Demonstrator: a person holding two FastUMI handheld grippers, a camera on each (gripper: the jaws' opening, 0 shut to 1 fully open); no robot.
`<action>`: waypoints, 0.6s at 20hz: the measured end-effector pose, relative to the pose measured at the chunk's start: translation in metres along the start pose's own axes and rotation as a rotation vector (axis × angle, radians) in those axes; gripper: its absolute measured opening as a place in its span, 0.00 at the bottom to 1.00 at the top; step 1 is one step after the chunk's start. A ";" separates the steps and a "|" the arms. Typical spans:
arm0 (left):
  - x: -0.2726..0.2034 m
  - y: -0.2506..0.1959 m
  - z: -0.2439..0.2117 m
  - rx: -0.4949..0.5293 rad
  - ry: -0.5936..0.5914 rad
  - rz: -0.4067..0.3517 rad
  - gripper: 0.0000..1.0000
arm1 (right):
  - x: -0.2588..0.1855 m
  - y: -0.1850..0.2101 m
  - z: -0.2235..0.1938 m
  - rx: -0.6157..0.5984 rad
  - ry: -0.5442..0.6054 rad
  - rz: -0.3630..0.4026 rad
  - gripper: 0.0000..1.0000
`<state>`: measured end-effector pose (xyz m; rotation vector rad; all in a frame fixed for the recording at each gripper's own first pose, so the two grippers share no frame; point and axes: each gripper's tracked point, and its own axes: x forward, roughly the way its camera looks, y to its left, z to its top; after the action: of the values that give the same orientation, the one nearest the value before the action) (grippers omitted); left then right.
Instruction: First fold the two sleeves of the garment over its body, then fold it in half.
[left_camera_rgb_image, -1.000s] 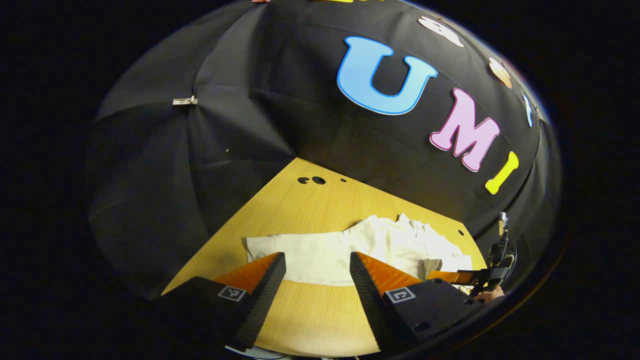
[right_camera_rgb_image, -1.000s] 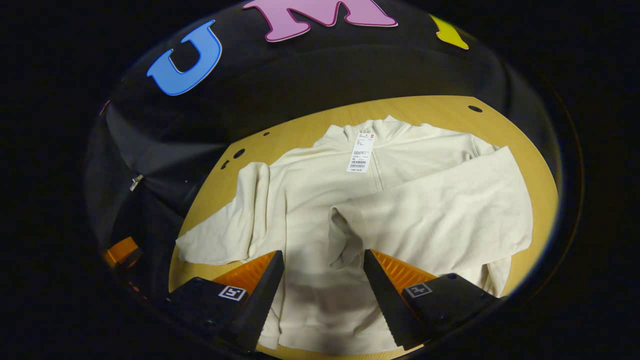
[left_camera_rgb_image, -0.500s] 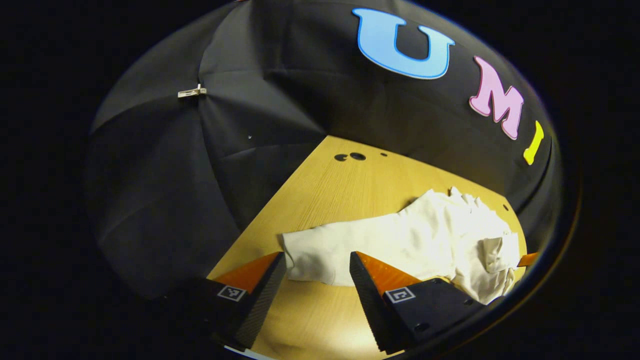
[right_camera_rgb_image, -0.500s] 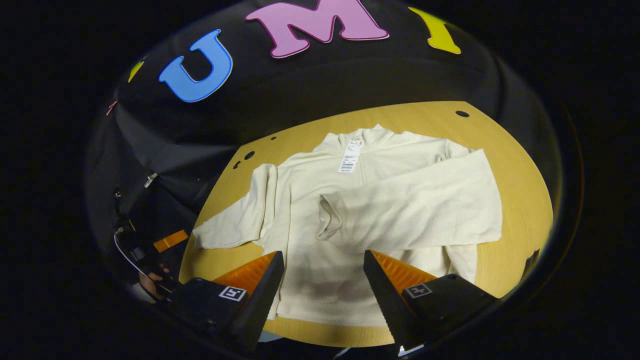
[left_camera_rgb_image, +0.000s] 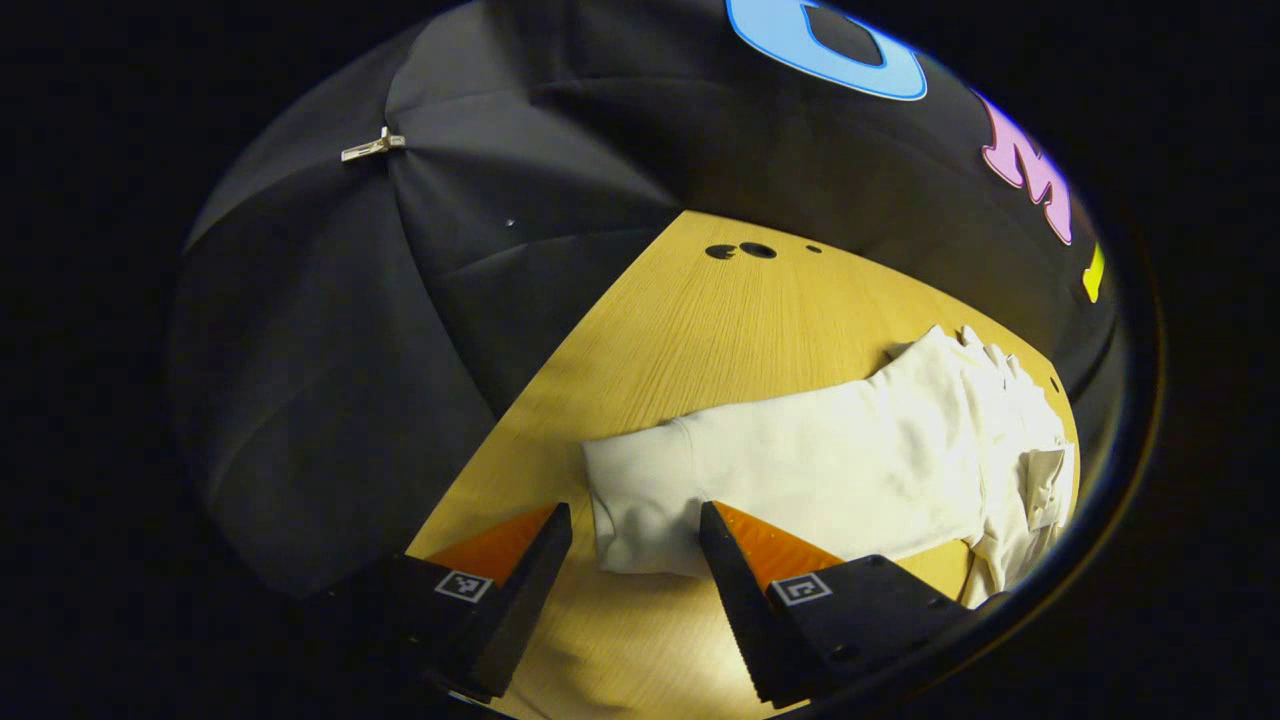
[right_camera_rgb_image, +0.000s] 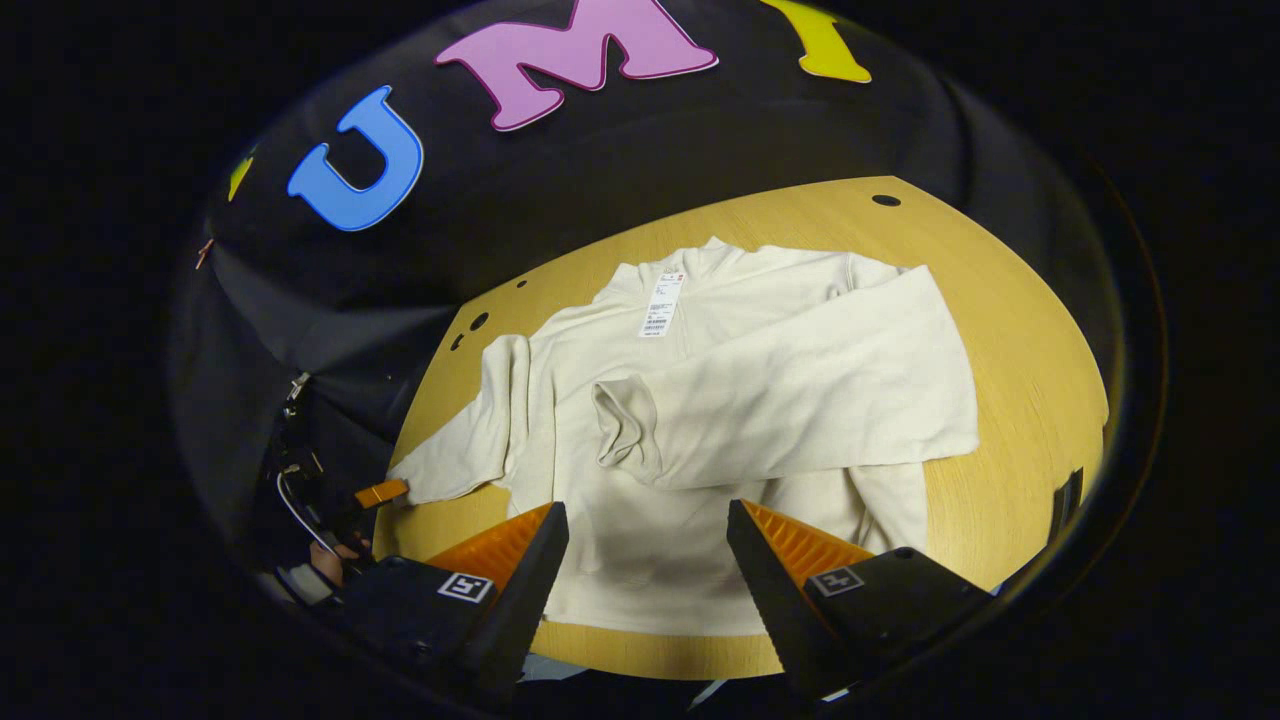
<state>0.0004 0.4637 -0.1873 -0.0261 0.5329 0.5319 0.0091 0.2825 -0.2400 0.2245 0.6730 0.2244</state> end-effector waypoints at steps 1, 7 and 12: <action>0.003 -0.001 -0.004 0.003 0.020 0.002 0.87 | 0.000 0.000 0.000 0.003 0.004 0.003 0.98; 0.005 0.000 -0.006 -0.012 0.023 0.011 0.94 | -0.001 0.001 0.001 0.017 0.014 0.024 0.98; 0.008 -0.019 -0.002 0.072 0.016 -0.054 0.26 | -0.006 -0.006 0.004 0.012 0.023 0.037 0.98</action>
<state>0.0146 0.4512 -0.1950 0.0236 0.5655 0.4599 0.0077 0.2750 -0.2354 0.2467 0.6933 0.2591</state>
